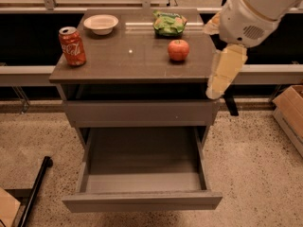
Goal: Place coke can into middle drawer
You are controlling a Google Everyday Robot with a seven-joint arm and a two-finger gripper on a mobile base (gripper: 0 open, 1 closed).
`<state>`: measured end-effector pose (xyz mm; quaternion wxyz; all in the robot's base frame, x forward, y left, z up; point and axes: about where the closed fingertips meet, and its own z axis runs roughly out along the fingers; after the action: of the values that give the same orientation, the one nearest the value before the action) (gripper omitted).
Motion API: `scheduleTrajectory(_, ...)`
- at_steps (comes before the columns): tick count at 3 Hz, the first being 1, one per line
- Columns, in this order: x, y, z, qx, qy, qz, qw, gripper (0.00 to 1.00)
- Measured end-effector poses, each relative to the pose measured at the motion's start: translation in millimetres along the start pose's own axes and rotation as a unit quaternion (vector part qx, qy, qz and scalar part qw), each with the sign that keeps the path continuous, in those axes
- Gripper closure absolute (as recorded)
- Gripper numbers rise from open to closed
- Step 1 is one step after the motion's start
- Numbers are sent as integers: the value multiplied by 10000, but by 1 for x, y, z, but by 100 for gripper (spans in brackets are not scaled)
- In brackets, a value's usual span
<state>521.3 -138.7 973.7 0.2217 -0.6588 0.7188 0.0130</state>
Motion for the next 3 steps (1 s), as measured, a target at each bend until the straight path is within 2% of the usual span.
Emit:
scheduleTrajectory(1, -34, -38, 32, -129, -207, -246, 9994, 0)
scheduleTrajectory(2, -34, -38, 32, -129, -207, -246, 9994, 0)
scheduleTrajectory(3, 21, -44, 19, -150, -235, -173, 9995, 0)
